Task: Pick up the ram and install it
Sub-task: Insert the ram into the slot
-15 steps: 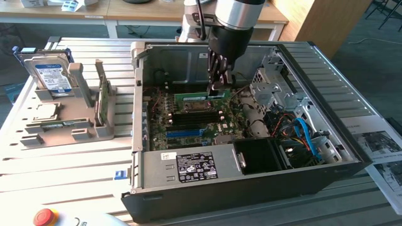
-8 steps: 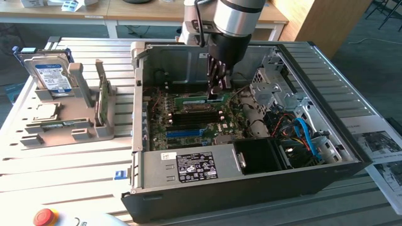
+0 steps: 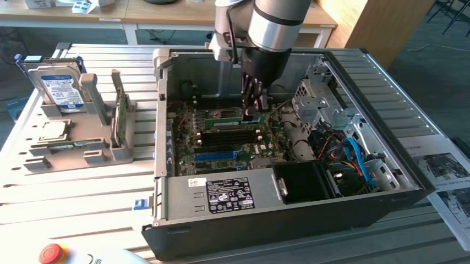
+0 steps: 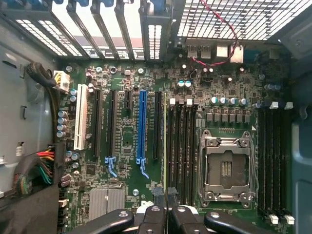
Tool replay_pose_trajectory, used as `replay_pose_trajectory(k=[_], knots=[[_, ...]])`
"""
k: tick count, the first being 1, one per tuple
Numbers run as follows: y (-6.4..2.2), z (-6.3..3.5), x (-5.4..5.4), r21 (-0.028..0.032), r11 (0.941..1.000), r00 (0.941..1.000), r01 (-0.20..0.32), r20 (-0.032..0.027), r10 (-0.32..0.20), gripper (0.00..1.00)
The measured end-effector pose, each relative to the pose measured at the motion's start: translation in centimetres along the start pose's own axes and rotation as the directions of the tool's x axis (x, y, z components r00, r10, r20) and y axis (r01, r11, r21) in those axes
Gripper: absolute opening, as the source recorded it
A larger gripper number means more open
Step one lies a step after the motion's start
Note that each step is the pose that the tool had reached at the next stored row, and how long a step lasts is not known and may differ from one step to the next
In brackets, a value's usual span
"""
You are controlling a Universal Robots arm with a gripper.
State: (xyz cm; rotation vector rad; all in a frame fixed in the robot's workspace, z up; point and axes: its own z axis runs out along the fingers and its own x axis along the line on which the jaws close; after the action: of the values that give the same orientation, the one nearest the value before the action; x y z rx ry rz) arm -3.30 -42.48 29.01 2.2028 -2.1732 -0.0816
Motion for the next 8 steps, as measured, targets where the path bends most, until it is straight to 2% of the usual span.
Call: replay_pose_trajectory(k=[8], knots=[[-0.10, 1.44, 0.0, 0.0000, 1.0000, 1.0000, -0.001, 0.0000, 0.001, 0.12]])
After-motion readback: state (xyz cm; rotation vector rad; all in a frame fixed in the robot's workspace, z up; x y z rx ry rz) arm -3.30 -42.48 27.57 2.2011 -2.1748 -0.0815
